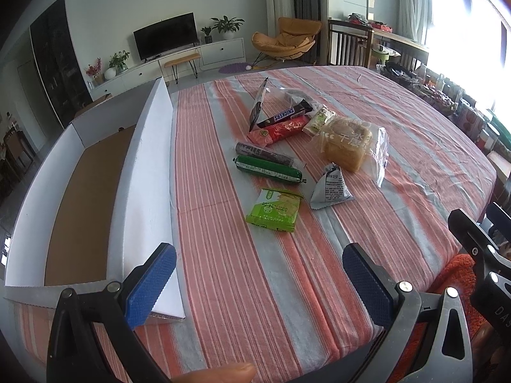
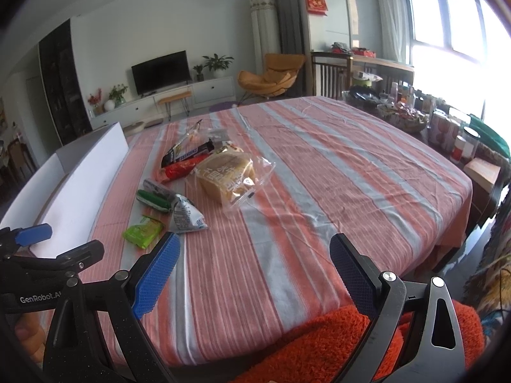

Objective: Organize snacks

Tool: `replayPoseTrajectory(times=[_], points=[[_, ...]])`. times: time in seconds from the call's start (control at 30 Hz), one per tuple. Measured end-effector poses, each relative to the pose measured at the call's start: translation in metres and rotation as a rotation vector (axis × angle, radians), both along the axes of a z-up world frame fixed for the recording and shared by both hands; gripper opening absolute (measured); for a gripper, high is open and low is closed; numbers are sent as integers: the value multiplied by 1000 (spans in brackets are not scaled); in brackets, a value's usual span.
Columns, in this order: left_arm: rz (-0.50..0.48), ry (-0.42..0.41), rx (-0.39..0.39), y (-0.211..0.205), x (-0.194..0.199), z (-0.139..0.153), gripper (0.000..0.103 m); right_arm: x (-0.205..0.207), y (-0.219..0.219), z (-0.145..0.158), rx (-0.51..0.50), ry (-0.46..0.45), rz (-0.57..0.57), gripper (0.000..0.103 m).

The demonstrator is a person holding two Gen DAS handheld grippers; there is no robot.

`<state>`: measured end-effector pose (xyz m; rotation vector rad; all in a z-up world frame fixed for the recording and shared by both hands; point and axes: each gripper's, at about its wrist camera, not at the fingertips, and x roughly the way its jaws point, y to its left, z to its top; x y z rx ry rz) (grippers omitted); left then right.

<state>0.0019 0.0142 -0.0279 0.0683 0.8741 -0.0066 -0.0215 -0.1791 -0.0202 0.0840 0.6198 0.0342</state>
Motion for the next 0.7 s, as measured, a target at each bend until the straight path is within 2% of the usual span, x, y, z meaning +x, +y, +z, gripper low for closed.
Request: replayPoseTrajectory(times=[0.3, 0.7], points=[[-26, 6, -30, -5, 0, 1, 103, -1, 2, -1, -6, 1, 7, 97], [-31, 26, -28, -10, 2, -4, 103, 0, 1, -3, 0, 16, 16, 97]])
